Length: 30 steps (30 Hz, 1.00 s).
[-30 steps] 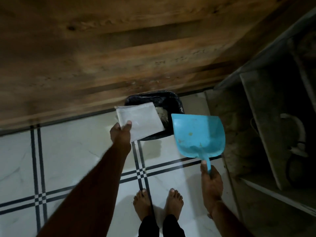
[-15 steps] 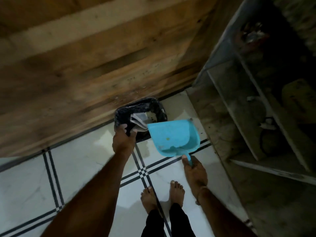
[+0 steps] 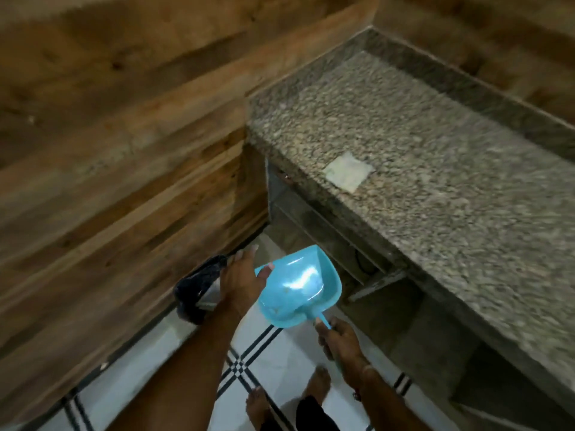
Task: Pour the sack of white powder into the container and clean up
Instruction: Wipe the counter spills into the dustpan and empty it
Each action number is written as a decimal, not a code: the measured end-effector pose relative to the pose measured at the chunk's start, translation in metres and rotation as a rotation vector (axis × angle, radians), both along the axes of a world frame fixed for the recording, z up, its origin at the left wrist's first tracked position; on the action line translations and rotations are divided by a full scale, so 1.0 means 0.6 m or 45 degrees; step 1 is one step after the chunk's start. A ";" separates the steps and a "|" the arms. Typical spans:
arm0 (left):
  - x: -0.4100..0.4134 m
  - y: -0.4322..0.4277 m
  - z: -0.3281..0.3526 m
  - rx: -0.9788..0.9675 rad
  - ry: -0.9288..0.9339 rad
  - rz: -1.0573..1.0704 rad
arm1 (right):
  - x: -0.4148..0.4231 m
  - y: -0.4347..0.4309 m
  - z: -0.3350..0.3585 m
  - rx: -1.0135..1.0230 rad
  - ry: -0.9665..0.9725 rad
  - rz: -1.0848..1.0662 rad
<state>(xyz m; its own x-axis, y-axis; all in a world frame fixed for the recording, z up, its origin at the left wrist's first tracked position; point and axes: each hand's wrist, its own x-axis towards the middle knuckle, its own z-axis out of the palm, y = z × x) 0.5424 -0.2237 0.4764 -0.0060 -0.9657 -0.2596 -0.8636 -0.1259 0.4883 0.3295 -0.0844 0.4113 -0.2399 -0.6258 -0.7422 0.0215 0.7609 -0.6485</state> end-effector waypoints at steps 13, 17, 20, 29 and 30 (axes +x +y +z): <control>-0.240 -0.134 0.124 -0.137 0.054 -0.343 | -0.169 -0.027 0.067 -0.174 -0.104 -0.213; -0.285 -0.202 0.123 -0.188 -0.008 -0.410 | -0.190 -0.045 0.058 -0.161 -0.131 -0.262; -0.316 -0.266 0.111 -0.285 -0.050 -0.481 | -0.199 -0.054 0.054 -0.141 -0.121 -0.263; -0.349 -0.412 0.010 -0.443 -0.459 -0.926 | -0.156 -0.063 0.049 -0.078 -0.017 -0.512; -0.351 -0.414 0.006 -0.485 -0.474 -0.965 | -0.147 -0.064 0.047 -0.079 -0.021 -0.557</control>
<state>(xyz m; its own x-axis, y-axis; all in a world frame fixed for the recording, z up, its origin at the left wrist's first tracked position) 0.3321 -0.4719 0.4801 -0.6511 -0.7581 -0.0372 -0.7588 0.6490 0.0548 0.2410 -0.1227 0.4396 -0.4805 -0.5115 -0.7123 0.3438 0.6374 -0.6896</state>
